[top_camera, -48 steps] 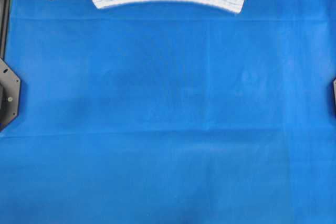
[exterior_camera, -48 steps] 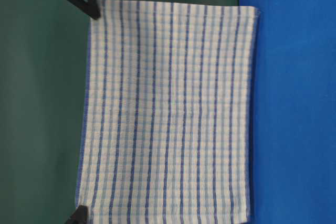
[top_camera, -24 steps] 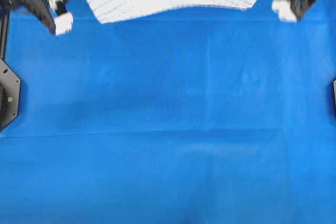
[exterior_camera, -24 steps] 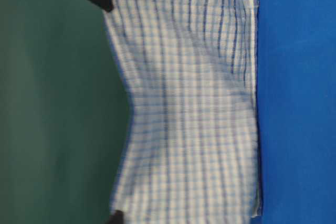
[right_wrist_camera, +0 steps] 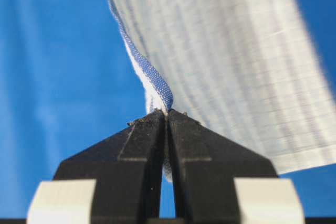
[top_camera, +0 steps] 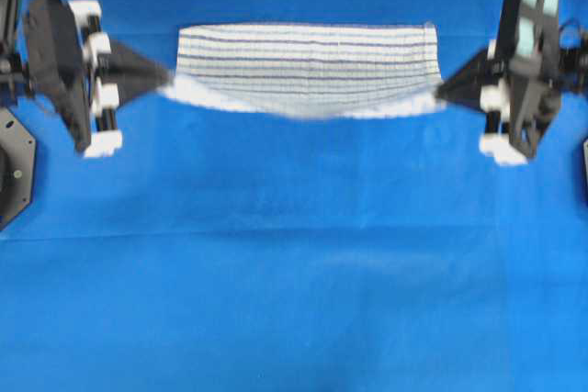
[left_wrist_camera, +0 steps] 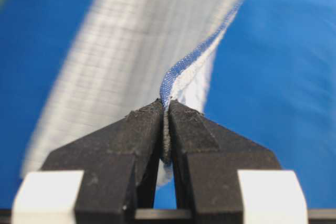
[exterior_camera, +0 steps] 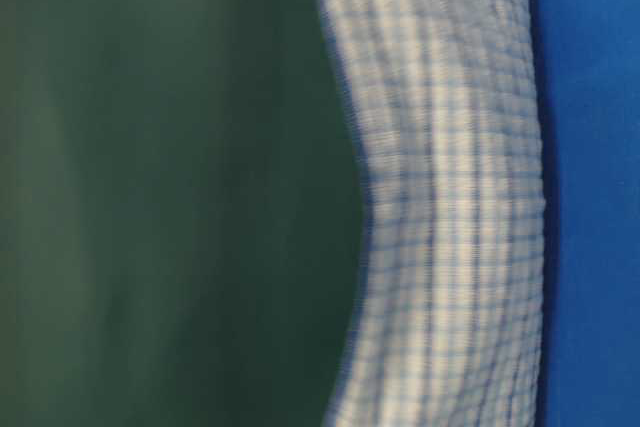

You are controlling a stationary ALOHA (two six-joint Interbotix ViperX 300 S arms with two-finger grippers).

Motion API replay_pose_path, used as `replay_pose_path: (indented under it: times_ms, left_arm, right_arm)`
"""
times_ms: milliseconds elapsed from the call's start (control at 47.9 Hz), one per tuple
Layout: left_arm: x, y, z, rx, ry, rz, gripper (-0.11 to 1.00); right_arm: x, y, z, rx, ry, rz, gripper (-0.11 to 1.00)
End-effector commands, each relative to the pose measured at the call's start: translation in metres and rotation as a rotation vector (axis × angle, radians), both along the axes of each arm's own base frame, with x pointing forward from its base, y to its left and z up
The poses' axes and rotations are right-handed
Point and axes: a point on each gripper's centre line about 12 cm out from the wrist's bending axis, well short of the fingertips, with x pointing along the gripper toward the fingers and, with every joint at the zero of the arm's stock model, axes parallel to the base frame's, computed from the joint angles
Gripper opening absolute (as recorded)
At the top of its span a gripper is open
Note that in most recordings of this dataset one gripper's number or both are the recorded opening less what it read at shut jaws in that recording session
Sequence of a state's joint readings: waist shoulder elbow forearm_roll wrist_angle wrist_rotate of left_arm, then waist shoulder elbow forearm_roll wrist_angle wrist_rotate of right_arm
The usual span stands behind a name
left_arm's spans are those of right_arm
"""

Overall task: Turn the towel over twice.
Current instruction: 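Swing the held edge back and lay the towel flat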

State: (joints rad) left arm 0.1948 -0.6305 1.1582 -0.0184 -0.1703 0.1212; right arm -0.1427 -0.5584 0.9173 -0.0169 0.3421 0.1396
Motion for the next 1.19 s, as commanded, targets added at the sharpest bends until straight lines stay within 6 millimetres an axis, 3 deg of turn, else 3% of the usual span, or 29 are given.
replay_pose_path:
  times_ms: [0,209,438,689,1169]
  left_arm:
    - [0.003,-0.016,-0.003,-0.034,0.007,-0.056,0.02]
    - [0.002,-0.045,-0.027,-0.118,0.088,-0.14,0.02]
    - [0.009,-0.068,-0.048,-0.135,0.163,-0.219,0.02]
    - [0.018,-0.073,-0.068,-0.138,0.214,-0.229,0.02]
    - [0.027,-0.078,-0.069,-0.134,0.223,-0.247,0.02]
  right_arm:
    - [0.002,0.013,-0.005,0.03,-0.013,0.023,0.03]
    - [0.005,0.043,-0.035,0.102,0.029,0.079,0.03]
    - [0.015,0.064,-0.06,0.144,0.082,0.111,0.03]
    - [0.018,0.067,-0.076,0.146,0.142,0.111,0.03]
    - [0.013,0.068,-0.081,0.141,0.199,0.111,0.03]
